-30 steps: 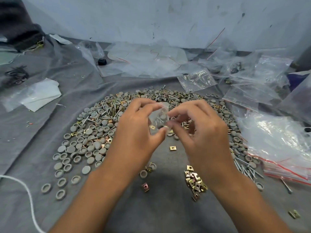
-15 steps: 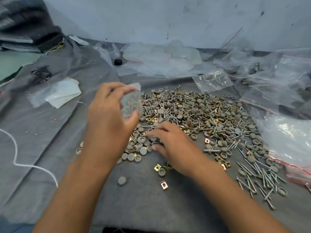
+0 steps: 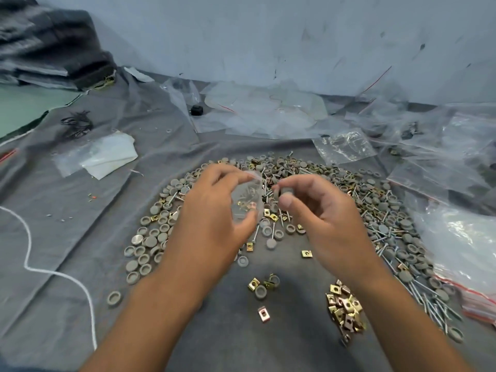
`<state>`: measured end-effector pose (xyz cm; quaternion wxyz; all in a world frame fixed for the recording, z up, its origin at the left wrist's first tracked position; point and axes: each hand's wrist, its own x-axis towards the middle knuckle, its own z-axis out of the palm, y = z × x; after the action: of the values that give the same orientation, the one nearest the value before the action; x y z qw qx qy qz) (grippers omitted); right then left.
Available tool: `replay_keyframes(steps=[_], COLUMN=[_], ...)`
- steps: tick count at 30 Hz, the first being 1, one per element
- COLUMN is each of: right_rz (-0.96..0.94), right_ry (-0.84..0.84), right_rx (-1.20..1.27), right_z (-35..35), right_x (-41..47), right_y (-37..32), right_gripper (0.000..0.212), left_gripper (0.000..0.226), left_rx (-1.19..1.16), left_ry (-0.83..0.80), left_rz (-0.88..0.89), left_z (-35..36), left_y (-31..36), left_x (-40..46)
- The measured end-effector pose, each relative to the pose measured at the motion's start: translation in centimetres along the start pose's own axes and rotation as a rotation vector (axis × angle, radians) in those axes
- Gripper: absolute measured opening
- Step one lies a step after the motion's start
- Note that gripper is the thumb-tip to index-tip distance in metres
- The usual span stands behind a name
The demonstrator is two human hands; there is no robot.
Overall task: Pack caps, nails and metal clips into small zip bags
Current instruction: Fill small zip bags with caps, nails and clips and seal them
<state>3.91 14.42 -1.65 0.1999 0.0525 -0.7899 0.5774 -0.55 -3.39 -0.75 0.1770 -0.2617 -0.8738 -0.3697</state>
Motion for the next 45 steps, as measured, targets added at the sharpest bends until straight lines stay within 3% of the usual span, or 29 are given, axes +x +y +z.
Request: replay_keyframes(steps=[4, 9, 19, 29, 32, 36, 39, 45], right_rz=[-0.247, -0.360, -0.360, -0.320, -0.372, -0.442, -0.458, -0.363], right_ry=[0.017, 0.062, 0.096, 0.151, 0.234, 0.158, 0.192, 0.196], right_rx=[-0.162, -0.501, -0.399, -0.418, -0.453, -0.579, -0.550, -0.510], right_z=[0.0, -0.1, -0.4, -0.3, -0.3, -0.2, 0.0, 0.1], right_x=[-1.1, -1.3, -1.0, -1.2, -1.2, -1.2, -1.3, -1.0], right_y=[-2.0, -1.5, -1.3, -1.2, -1.4, -1.2, -1.2, -1.4], right_gripper=[0.018, 0.023, 0.014, 0.020, 0.016, 0.008, 0.004, 0.013], left_gripper=[0.047, 0.045, 0.047, 0.048, 0.050, 0.049, 0.048, 0.046], left_rx=[-0.030, -0.059, -0.070, -0.098, -0.095, -0.083, -0.100, -0.095], left_ry=[-0.048, -0.073, -0.094, -0.091, -0.092, -0.106, -0.106, -0.099], left_rz=[0.011, 0.024, 0.020, 0.009, 0.002, 0.005, 0.003, -0.003], left_z=[0.6, 1.4, 1.9, 2.1, 1.9, 2.0, 2.1, 1.9], left_y=[0.8, 1.7, 1.9, 1.7, 1.8, 2.0, 2.1, 2.3], left_x=[0.3, 0.3, 0.4, 0.4, 0.3, 0.3, 0.3, 0.4])
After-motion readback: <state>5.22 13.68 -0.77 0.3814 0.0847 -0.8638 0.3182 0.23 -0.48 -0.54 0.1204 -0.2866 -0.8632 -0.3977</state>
